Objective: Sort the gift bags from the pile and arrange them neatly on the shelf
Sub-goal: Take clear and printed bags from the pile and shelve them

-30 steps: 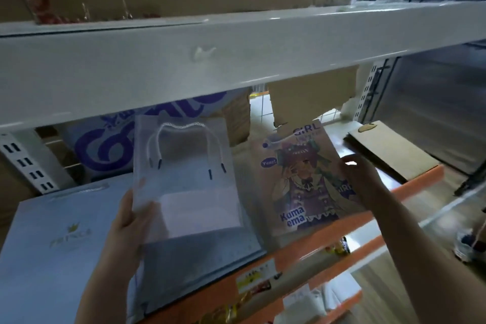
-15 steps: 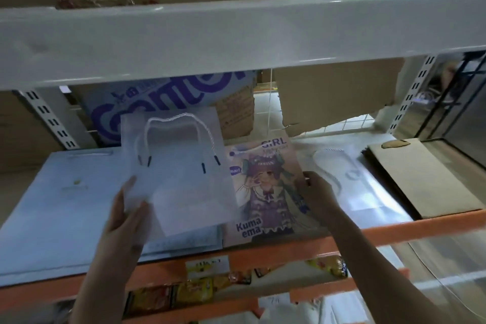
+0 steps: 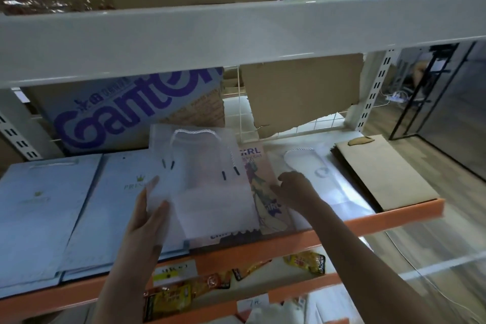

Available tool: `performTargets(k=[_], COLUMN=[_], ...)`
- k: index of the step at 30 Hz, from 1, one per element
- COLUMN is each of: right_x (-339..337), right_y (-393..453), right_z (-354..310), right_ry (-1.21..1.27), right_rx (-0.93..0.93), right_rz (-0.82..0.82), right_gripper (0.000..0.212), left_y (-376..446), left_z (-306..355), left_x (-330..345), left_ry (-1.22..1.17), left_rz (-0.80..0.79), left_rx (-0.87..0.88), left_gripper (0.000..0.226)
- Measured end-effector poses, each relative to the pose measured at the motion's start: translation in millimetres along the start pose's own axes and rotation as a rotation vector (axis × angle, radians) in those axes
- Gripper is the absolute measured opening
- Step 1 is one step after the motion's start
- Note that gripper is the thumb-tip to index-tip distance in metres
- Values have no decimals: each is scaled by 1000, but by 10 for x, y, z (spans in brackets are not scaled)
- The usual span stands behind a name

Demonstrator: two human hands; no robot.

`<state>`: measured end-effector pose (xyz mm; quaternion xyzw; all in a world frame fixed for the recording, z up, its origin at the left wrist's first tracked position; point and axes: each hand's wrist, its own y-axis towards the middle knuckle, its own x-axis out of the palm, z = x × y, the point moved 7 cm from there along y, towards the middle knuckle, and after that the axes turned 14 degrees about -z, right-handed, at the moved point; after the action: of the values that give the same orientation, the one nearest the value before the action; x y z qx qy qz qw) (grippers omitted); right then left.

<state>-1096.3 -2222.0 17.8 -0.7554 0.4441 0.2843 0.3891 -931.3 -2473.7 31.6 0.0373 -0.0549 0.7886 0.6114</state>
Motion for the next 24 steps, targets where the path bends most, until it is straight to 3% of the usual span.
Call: performTargets(k=[7,10,16,24], right_x=[-945,-1286,-1645,-1550], right_y=[258,384,510,605], right_z=[482,753,1240,1511], right_ry=[-60,-91,-201,-203], right_rx=[-167,-164,-172,-211], right_rz=[165,206,254,210], right_gripper=[34,31,28,25], left_y=[105,246,628,553], left_z=[-16,-227,-489,-553], left_x=[1058,1554,2118,2299], left_ry=[91,26,391,1211], left_rz=[12,-25,96,227], left_rx=[82,1,-57,-158], left_gripper=[43,46,49,55])
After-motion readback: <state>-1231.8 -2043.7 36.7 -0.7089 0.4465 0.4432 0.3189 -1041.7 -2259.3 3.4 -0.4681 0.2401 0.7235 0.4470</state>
